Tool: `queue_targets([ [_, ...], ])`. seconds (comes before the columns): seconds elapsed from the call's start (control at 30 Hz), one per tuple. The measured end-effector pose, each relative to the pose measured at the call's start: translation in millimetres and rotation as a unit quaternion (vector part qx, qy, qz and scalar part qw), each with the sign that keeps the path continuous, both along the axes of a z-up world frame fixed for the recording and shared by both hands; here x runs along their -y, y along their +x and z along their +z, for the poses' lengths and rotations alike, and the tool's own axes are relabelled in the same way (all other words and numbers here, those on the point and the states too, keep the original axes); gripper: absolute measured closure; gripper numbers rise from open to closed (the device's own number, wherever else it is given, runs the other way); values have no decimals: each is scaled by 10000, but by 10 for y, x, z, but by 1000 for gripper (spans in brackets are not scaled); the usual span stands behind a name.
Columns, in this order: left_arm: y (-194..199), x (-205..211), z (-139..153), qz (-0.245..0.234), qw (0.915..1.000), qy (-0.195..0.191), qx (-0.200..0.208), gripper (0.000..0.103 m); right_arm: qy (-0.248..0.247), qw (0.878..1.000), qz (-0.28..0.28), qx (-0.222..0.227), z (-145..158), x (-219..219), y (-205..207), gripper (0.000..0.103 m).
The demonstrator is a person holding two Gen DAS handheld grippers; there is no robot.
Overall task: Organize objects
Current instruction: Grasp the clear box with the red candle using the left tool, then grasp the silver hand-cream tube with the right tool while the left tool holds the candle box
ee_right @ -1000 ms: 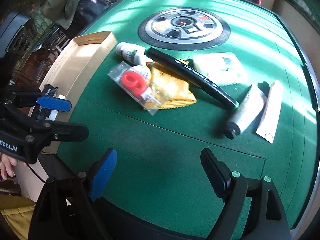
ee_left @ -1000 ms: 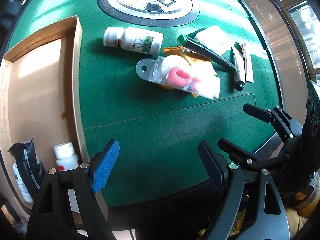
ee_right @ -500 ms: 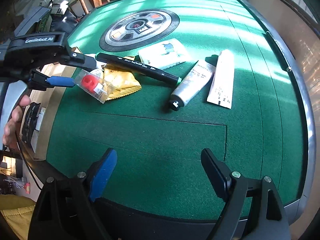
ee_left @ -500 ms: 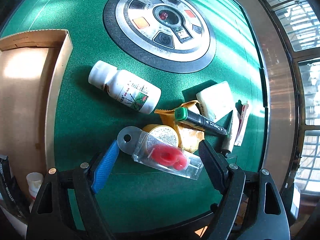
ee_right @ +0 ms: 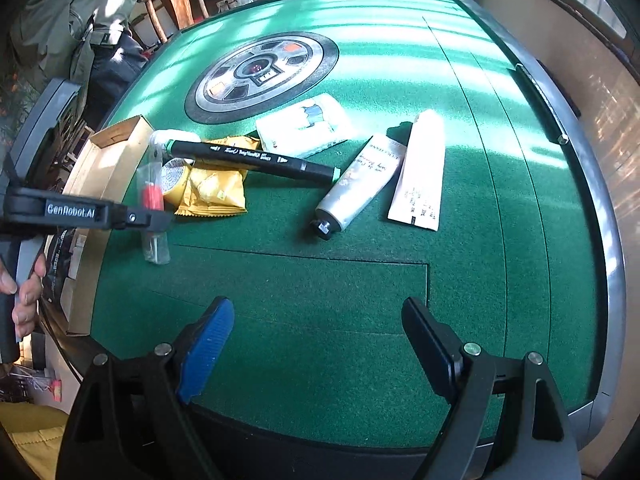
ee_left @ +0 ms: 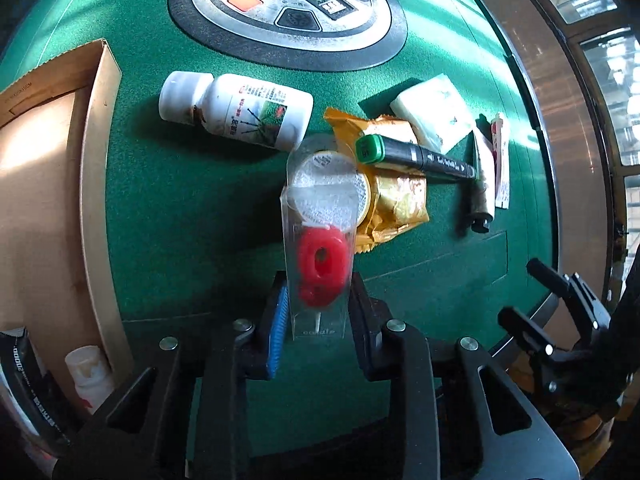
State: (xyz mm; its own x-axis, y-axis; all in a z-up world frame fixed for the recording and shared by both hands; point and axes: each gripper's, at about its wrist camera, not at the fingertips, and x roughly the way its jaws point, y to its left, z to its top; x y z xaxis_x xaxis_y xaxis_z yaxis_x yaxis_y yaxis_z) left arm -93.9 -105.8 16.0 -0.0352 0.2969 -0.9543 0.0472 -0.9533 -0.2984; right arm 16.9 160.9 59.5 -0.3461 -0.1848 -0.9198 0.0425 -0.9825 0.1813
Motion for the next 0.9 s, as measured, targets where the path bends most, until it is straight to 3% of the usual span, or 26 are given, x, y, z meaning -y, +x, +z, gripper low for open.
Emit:
queue_targets([
  [0.1, 105, -146, -107, -578, 9973, -93, 433, 75, -118, 9996, -242, 8, -27, -88, -134, 17],
  [0.2, 203, -294, -152, -985, 9932, -239, 576, 75, -404, 9979, -500, 105, -76, -169, -304, 17],
  [0.4, 189, -291, -183, -659, 9965, -274, 428, 74, -492, 9947, -854, 296, -204, -183, -664, 21],
  [0.5, 143, -260, -189, -487, 9977, -314, 343, 50, -154, 9952, -873, 407, -285, -141, -806, 28],
  [0.57, 104, -298, -202, -496, 9974, -438, 298, 46, 170, 9964, -755, 342, -287, -88, -833, 39],
  [0.6, 99, -311, -223, -504, 9971, -486, 290, 46, 337, 9968, -643, 332, -280, -55, -830, 49],
  [0.63, 91, -329, -230, -501, 9972, -510, 237, 46, 311, 9974, -531, 373, -286, -47, -812, 67],
  [0.7, 85, -385, -242, -555, 9965, -614, 132, 46, 169, 9980, -366, 491, -312, -42, -747, 76],
  [0.73, 91, -415, -250, -599, 9957, -699, 84, 47, 210, 9982, -281, 494, -309, -31, -690, 77],
  [0.8, 115, -489, -255, -751, 9929, -919, -41, 62, 197, 9982, -92, 562, -309, -10, -543, 77],
  [0.83, 130, -524, -261, -841, 9915, -987, -77, 76, 142, 9980, -14, 619, -304, -3, -469, 77],
  [0.9, 159, -560, -280, -920, 9919, -868, -58, 76, -10, 9970, 86, 766, -308, -8, -323, 77],
])
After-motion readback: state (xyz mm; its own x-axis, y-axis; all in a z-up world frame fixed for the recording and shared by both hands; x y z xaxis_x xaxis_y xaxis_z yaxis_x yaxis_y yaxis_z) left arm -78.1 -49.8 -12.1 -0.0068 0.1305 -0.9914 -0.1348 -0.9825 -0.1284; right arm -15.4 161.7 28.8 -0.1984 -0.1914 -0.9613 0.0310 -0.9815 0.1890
